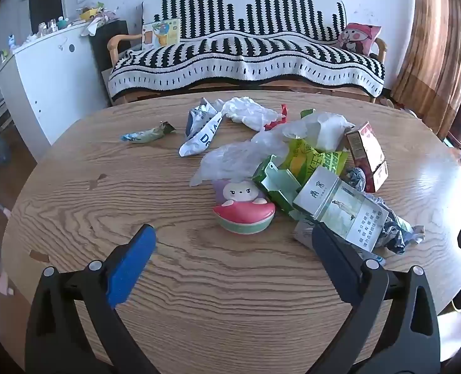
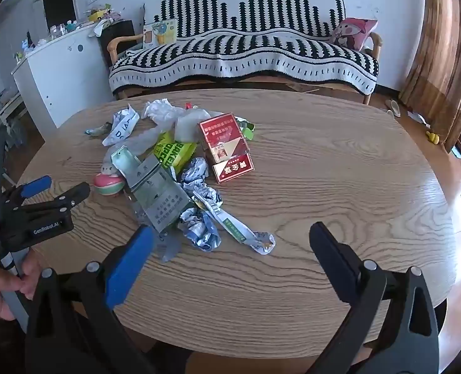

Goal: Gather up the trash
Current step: 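Move both tools toward the trash pile on the table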

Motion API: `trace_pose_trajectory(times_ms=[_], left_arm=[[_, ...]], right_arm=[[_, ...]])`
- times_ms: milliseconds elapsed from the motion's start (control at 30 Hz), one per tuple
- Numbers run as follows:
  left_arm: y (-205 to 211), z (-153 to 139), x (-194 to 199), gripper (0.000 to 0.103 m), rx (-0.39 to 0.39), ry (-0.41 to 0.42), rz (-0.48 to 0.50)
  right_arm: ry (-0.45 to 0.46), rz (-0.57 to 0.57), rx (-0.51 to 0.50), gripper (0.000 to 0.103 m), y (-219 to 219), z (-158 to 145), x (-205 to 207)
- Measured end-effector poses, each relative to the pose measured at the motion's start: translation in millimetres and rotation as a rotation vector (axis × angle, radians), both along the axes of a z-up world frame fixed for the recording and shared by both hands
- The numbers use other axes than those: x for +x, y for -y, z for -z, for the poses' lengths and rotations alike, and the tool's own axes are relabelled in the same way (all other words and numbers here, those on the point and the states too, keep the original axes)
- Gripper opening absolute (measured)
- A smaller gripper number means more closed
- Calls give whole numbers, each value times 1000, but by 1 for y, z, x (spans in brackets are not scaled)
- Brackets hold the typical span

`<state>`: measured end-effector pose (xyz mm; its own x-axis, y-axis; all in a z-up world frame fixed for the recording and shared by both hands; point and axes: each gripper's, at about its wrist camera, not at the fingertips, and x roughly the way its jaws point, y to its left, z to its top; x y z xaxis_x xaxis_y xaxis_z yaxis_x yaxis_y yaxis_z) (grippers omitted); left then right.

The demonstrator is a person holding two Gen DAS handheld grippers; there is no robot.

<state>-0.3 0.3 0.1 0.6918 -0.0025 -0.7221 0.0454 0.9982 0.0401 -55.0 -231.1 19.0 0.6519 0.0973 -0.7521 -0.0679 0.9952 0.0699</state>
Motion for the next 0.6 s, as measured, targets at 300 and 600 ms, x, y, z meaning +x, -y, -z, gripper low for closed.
trace_pose_trajectory(times_ms=[300, 600], left_arm=[[-2, 4, 2, 98, 12, -8, -2], [-4, 9, 4, 98, 14, -7, -1]], right_arm=[[7, -4, 8, 97, -1, -3, -1], [9, -7, 12, 97, -4, -2, -2]])
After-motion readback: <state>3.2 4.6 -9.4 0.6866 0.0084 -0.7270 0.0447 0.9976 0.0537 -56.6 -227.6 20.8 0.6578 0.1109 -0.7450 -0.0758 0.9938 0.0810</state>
